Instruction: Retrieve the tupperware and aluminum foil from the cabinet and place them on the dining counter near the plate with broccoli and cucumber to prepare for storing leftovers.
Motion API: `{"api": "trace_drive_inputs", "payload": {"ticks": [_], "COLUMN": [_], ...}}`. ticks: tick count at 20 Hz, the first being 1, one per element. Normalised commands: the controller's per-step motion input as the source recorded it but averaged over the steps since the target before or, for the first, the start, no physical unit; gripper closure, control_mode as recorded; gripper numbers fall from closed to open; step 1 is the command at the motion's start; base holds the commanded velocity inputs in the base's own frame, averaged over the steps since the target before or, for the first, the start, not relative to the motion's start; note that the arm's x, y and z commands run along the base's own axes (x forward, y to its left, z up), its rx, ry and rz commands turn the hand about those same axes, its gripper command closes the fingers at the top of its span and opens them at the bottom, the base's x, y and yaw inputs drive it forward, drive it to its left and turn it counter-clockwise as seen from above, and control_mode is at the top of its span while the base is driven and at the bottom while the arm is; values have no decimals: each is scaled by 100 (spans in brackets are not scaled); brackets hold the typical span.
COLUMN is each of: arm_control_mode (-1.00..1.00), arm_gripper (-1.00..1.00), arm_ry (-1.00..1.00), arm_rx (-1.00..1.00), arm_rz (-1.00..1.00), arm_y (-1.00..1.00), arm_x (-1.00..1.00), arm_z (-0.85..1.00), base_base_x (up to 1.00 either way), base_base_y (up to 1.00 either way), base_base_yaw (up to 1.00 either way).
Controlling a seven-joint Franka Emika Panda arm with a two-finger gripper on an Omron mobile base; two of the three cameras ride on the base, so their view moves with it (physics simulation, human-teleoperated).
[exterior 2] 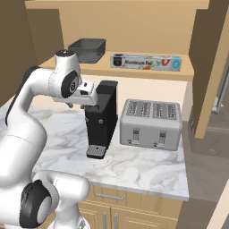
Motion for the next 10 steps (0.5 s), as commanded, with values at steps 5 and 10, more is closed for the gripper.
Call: {"api": "trace_drive_inputs", "payload": {"ticks": [5,10], "arm_control_mode": [-100,-100], "arm_gripper": [-100,-100], "arm_ry": [-29,-49], "arm_rx": [2,6], "arm_rz": [0,0], "arm_y": [0,0], "arm_x": [-4,0], "arm_z": [18,56], "base_base_x": [0,0], "base_base_y": [0,0], "base_base_yaw": [0,0]}}
